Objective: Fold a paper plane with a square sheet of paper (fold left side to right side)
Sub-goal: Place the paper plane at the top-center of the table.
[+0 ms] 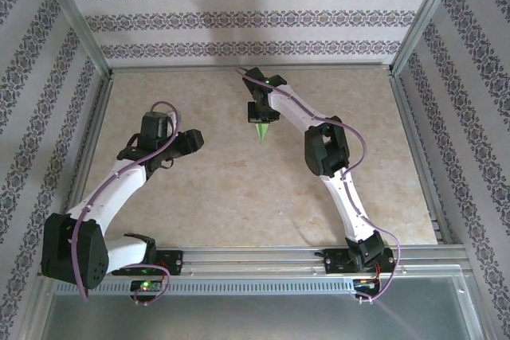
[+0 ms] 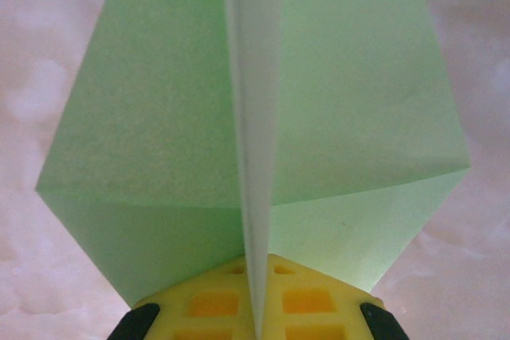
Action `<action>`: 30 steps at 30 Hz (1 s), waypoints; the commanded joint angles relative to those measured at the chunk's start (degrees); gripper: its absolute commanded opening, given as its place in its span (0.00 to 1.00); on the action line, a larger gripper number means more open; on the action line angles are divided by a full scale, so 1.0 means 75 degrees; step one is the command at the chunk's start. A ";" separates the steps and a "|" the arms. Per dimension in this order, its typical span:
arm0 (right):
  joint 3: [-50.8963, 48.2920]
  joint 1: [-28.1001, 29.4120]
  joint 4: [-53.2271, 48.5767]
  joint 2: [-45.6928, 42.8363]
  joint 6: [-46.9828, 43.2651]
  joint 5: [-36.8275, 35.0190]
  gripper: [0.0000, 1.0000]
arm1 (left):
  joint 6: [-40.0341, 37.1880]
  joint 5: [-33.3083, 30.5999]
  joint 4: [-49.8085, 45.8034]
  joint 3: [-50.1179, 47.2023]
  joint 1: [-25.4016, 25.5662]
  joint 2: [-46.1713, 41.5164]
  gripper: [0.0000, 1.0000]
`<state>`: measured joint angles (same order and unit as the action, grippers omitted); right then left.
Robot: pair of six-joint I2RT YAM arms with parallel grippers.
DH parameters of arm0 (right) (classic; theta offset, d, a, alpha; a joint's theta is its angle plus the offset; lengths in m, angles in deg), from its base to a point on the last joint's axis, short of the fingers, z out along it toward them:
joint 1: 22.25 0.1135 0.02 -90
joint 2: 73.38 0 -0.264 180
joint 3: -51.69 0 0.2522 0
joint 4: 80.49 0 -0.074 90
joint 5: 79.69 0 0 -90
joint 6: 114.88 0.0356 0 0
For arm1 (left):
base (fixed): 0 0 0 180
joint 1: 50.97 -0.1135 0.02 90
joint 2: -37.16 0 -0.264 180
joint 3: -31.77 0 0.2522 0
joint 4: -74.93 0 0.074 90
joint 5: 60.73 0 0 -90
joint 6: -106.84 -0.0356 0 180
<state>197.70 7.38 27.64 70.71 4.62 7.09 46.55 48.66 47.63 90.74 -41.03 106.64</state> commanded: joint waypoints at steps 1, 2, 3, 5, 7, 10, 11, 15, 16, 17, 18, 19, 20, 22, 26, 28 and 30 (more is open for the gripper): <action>0.0306 -0.0048 -0.0584 0.0122 -0.0253 -0.0292 0.03 | -0.0212 0.0060 -0.0175 -0.0056 -0.0097 -0.0060 0.58; 0.0297 -0.0060 -0.0584 0.0152 -0.0264 -0.0266 0.03 | -0.0204 0.0095 -0.0178 -0.0038 -0.0096 -0.0028 0.57; 0.0291 -0.0067 -0.0582 0.0179 -0.0276 -0.0254 0.05 | -0.0198 0.0156 -0.0144 -0.0022 -0.0094 0.0004 0.57; 0.0292 -0.0062 -0.0584 0.0257 -0.0287 -0.0214 0.05 | -0.0161 0.0243 -0.0096 -0.0012 -0.0094 0.0051 0.57; 0.0286 -0.0074 -0.0584 0.0328 -0.0265 -0.0157 0.06 | -0.0130 0.0283 -0.0059 -0.0005 -0.0094 0.0054 0.57; 0.0279 -0.0066 -0.0585 0.0410 -0.0250 -0.0107 0.07 | -0.0107 0.0285 -0.0070 -0.0005 -0.0097 0.0040 0.57; 0.0265 -0.0060 -0.0584 0.0432 -0.0252 -0.0088 0.08 | -0.0118 0.0278 -0.0087 -0.0008 -0.0103 0.0020 0.57; 0.0239 -0.0071 -0.0584 0.0516 -0.0241 -0.0033 0.13 | -0.0145 0.0241 -0.0174 0.0000 -0.0094 -0.0046 0.57; 0.0227 -0.0071 -0.0584 0.0531 -0.0241 -0.0010 0.15 | -0.0143 0.0230 -0.0198 0.0011 -0.0094 -0.0052 0.57; 0.0226 -0.0071 -0.0602 0.0545 -0.0230 0.0014 0.17 | -0.0141 0.0217 -0.0219 0.0019 -0.0094 -0.0059 0.57; 0.0187 -0.0071 -0.0597 0.0546 -0.0230 0.0020 0.19 | -0.0142 0.0203 -0.0222 0.0037 -0.0094 -0.0065 0.57; 0.0158 -0.0071 -0.0596 0.0534 -0.0230 0.0024 0.21 | -0.0128 0.0214 -0.0222 0.0050 -0.0095 -0.0085 0.57; 0.0122 -0.0071 -0.0596 0.0523 -0.0224 0.0004 0.23 | -0.0130 0.0200 -0.0234 0.0068 -0.0094 -0.0087 0.57; 0.0031 -0.0077 -0.0573 0.0470 -0.0230 -0.0004 0.27 | -0.0128 0.0198 -0.0245 0.0100 -0.0094 -0.0085 0.57; -0.0120 -0.0081 -0.0573 0.0350 -0.0230 -0.0074 0.37 | -0.0171 0.0185 -0.0286 0.0136 -0.0094 -0.0077 0.57; -0.0178 -0.0081 -0.0544 0.0257 -0.0230 -0.0103 0.39 | -0.0194 0.0157 -0.0343 0.0182 -0.0094 -0.0073 0.57; -0.0199 -0.0083 -0.0538 0.0112 -0.0216 -0.0104 0.39 | -0.0180 0.0145 -0.0417 0.0249 -0.0106 -0.0053 0.57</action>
<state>197.77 7.11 25.26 72.94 3.22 6.85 46.55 49.98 47.04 90.76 -41.03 106.90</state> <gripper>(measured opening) 0.393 0.572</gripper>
